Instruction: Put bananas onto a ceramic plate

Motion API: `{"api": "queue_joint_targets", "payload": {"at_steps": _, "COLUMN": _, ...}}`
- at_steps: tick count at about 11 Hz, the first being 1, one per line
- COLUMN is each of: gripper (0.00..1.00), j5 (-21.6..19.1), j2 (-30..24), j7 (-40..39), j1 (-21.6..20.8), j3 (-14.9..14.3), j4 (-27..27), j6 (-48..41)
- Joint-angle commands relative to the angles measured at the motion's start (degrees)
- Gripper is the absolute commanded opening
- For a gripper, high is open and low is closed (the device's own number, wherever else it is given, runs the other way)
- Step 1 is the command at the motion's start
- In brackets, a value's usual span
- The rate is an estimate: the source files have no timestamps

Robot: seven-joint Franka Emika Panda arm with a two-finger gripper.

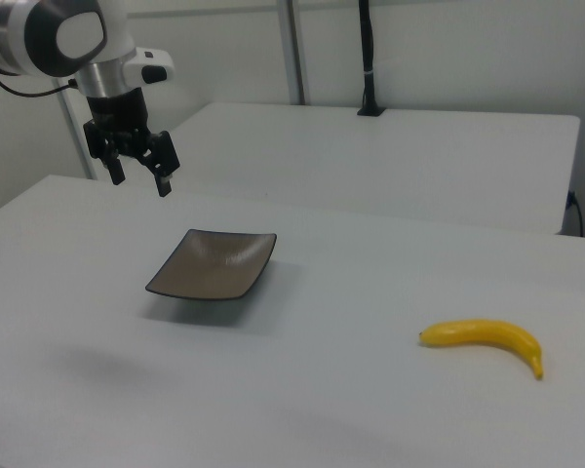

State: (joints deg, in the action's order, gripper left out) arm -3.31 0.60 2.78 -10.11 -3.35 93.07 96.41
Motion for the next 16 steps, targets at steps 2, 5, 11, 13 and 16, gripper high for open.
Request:
{"api": "queue_joint_targets", "payload": {"at_steps": 2, "gripper": 1.00, "j5": 0.8, "j2": -0.3, "j7": -1.1, "j1": -0.1, "j3": -0.1, "j4": 0.6, "j6": 1.6}}
{"api": "queue_joint_targets", "payload": {"at_steps": 5, "gripper": 1.00, "j5": 0.8, "j2": -0.4, "j7": -1.1, "j1": 0.1, "j3": -0.1, "j4": 0.6, "j6": 1.7}}
{"api": "queue_joint_targets", "payload": {"at_steps": 11, "gripper": 1.00, "j5": 0.7, "j2": -0.4, "j7": -1.1, "j1": 0.2, "j3": 0.0, "j4": 0.6, "j6": 1.5}}
{"api": "queue_joint_targets", "payload": {"at_steps": 13, "gripper": 1.00, "j5": 0.8, "j2": -0.3, "j7": -1.2, "j1": 0.2, "j3": -0.1, "j4": 0.6, "j6": 1.7}}
{"api": "queue_joint_targets", "payload": {"at_steps": 16, "gripper": 1.00, "j5": 0.7, "j2": -0.2, "j7": -0.4, "j1": 0.7, "j3": -0.1, "j4": 0.2, "j6": 1.6}}
